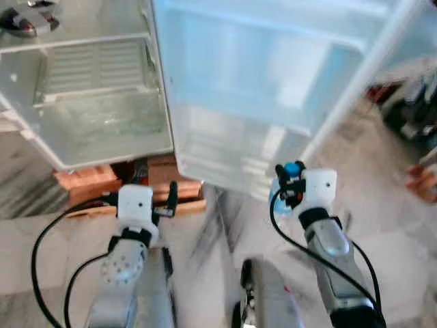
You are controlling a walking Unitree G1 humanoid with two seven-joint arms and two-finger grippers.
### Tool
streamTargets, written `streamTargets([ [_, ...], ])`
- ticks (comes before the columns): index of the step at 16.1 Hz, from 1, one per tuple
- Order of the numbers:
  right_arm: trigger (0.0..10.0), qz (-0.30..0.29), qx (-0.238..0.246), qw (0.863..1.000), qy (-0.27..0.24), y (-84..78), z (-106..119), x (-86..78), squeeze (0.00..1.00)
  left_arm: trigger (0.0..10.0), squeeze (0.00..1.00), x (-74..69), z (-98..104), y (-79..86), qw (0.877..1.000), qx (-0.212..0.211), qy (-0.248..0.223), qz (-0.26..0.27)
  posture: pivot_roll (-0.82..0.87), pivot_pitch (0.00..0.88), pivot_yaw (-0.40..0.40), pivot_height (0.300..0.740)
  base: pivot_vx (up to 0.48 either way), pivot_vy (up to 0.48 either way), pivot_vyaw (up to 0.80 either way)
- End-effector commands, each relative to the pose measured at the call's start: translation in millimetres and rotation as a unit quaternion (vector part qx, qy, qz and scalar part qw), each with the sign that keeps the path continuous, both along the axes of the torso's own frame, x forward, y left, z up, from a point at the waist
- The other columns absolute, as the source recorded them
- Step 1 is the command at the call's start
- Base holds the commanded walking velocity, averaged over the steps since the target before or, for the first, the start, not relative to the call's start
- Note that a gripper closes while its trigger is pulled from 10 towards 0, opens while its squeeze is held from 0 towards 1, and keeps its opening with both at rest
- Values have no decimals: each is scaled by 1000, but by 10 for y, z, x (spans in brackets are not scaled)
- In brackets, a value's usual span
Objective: Restocking fridge
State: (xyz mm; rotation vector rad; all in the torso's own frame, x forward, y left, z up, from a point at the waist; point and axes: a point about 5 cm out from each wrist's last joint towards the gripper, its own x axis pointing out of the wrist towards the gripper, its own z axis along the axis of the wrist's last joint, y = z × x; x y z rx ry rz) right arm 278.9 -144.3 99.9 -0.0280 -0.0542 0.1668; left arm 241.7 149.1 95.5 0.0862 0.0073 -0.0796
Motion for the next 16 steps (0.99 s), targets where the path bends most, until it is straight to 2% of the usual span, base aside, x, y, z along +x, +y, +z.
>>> streamTargets([
  [1, 10000, 12, 6, 1000, -18, 76, 74, 18, 0, 10000, 0, -12, -28, 65, 1000, 7, 7, 10, 100, 186, -62, 597, 428, 0, 0],
  [4, 10000, 15, 7, 1000, -18, 75, 73, 19, 0, 10000, 0, -6, -28, 60, 1000, 7, 7, 11, 101, 185, -63, 597, 411, 0, 0],
  [12, 10000, 23, 16, 999, -16, 98, 56, 0, 0, 10000, 0, -26, -57, 42, 1000, 10, 13, 18, 104, 187, -65, 597, 0, 0, 0],
  [16, 10000, 25, 20, 999, -16, 112, 52, 2, 0, 10000, 0, -22, -45, 36, 1000, 15, 10, 16, 104, 187, -64, 552, 0, 0, 0],
])
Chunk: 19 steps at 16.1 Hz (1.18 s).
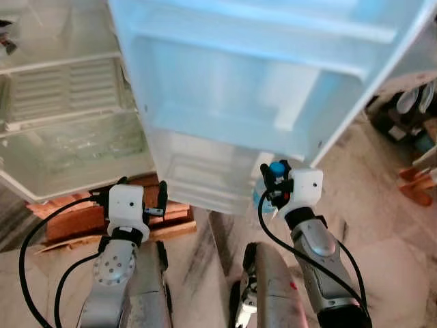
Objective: Restocking fridge
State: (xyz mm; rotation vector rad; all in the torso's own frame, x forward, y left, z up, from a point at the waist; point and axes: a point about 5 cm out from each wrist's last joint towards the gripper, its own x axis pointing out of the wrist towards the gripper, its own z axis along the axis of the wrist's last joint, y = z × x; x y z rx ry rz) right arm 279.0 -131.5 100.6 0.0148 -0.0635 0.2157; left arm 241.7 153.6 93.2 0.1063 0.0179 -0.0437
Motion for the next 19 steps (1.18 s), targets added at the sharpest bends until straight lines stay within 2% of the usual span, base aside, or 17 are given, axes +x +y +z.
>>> streamTargets([
  [1, 10000, 0, 0, 1000, -14, -17, 43, -2, 0, 10000, 0, -23, -20, -13, 1000, 5, 5, -2, 104, 188, -64, 547, 0, 0, 0],
  [5, 10000, 13, 8, 1000, -21, 13, 56, -6, 0, 10000, 0, -16, -4, -16, 1000, 18, 0, 3, 103, 188, -64, 508, 0, 0, 0],
  [6, 10000, 17, -8, 1000, -23, 22, 58, 2, 0, 10000, 0, -12, -7, -5, 1000, 27, 0, 10, 103, 187, -64, 508, 0, 0, 0],
  [7, 10000, 32, -48, 998, -40, 54, 80, 5, 0, 10000, 0, 10, 17, -4, 999, 39, 8, 26, 104, 192, -68, 508, 0, 0, 0],
  [9, 10000, 41, -46, 997, -45, 84, 101, 24, 0, 10000, 0, 23, 106, -62, 999, 38, 0, 16, 111, 188, -68, 508, 0, 0, 0],
  [10, 10000, 43, -46, 997, -46, 86, 102, 30, 0, 10000, 0, -6, 82, -52, 999, 43, 3, 14, 111, 188, -68, 508, 0, 0, 0],
  [12, 10000, 50, -41, 996, -57, 117, 142, 60, 0, 10000, 0, -146, -91, 85, 997, 69, 35, 29, 117, 192, -65, 508, 0, 0, 0],
  [13, 10000, 46, -32, 997, -55, 119, 147, 70, 0, 10000, 0, -177, -130, 127, 996, 77, 40, 35, 117, 192, -65, 500, 0, 0, 0],
  [15, 10000, 57, -43, 995, -68, 159, 178, 105, 0, 10000, 0, -192, -148, 168, 994, 91, 46, 44, 124, 193, -65, 480, 0, 0, 0],
  [17, 10000, 103, -65, 988, -97, 328, 241, 172, 0, 10000, 0, -161, -115, 153, 994, 94, 39, 40, 130, 194, -59, 476, 0, 0, 0],
  [18, 10000, 111, -64, 987, -101, 363, 258, 190, 0, 10000, 0, -158, -111, 150, 994, 96, 37, 39, 130, 194, -59, 476, 0, 0, 0],
  [19, 10000, 142, -59, 982, -112, 494, 336, 260, 0, 10000, 0, -154, -127, 161, 994, 97, 38, 38, 133, 194, -56, 476, 0, 0, 0],
])
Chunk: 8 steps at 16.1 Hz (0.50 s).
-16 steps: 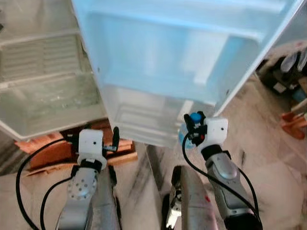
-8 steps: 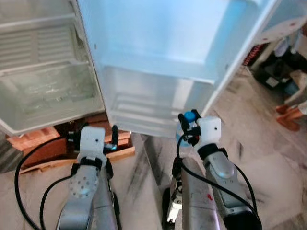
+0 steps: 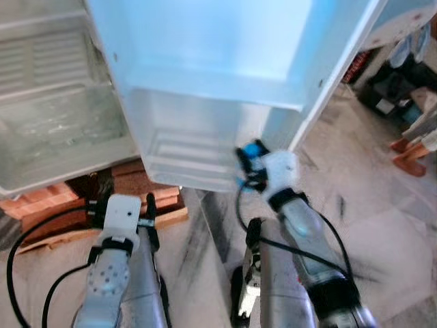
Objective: Restocking fridge
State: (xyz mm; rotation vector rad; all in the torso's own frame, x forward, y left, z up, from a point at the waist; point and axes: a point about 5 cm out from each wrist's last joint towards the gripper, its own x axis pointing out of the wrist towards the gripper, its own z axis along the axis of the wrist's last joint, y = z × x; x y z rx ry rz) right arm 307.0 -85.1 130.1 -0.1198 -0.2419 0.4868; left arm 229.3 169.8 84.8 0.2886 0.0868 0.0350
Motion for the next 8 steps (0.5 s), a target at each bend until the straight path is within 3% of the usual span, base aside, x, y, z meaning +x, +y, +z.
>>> streamTargets([
  [1, 10000, 35, 2, 999, -22, 133, 103, 36, 0, 10000, 0, -32, -46, 0, 1000, 3, 9, -2, 138, 195, -55, 476, 0, 0, 0],
  [2, 10000, 69, -7, 997, -41, 281, 200, 102, 0, 10000, 0, -30, -26, -14, 1000, 3, 8, -2, 142, 196, -57, 476, 0, 0, 0],
  [5, 10000, 91, -28, 991, -93, 431, 371, 154, 0, 10000, 0, -24, -23, -16, 1000, 4, 6, -2, 156, 197, -65, 476, 0, 0, 0],
  [6, 10000, 85, -71, 983, -146, 467, 463, 204, 0, 10000, 0, -23, -22, -16, 1000, 4, 5, -1, 156, 197, -65, 476, 0, 0, 0],
  [8, 10000, 76, -101, 977, -171, 425, 489, 248, 0, 10000, 0, -19, -12, -15, 1000, 3, 2, 0, 163, 199, -68, 476, 0, 0, 0],
])
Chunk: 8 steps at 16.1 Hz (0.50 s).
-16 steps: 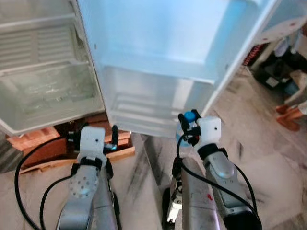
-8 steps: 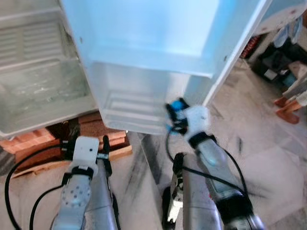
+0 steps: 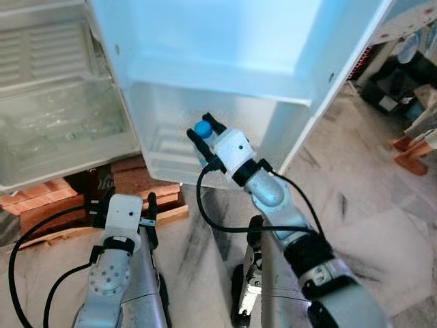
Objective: Restocking fridge
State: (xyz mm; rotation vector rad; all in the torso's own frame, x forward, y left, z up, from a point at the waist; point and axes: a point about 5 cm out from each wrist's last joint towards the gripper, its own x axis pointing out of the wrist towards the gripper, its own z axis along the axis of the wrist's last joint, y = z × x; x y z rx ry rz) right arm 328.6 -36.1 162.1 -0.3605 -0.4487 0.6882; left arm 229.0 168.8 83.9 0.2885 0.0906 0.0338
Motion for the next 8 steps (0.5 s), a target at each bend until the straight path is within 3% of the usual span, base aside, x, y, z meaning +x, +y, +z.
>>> streamTargets([
  [1, 10000, -25, 15, 998, -57, -136, 241, 91, 0, 10000, 0, -16, 5, -9, 1000, 1, -1, 0, 164, 200, -68, 476, 0, 0, 0],
  [4, 10000, -26, 53, 993, -97, -249, 591, 104, 0, 10000, 0, -15, 4, -13, 1000, -2, 0, -4, 163, 198, -63, 476, 0, 0, 0],
  [8, 10000, 19, 54, 992, -111, -235, 713, 14, 0, 10000, 0, 1, 12, -28, 1000, -5, -1, -7, 163, 198, -61, 476, 0, 0, 0],
])
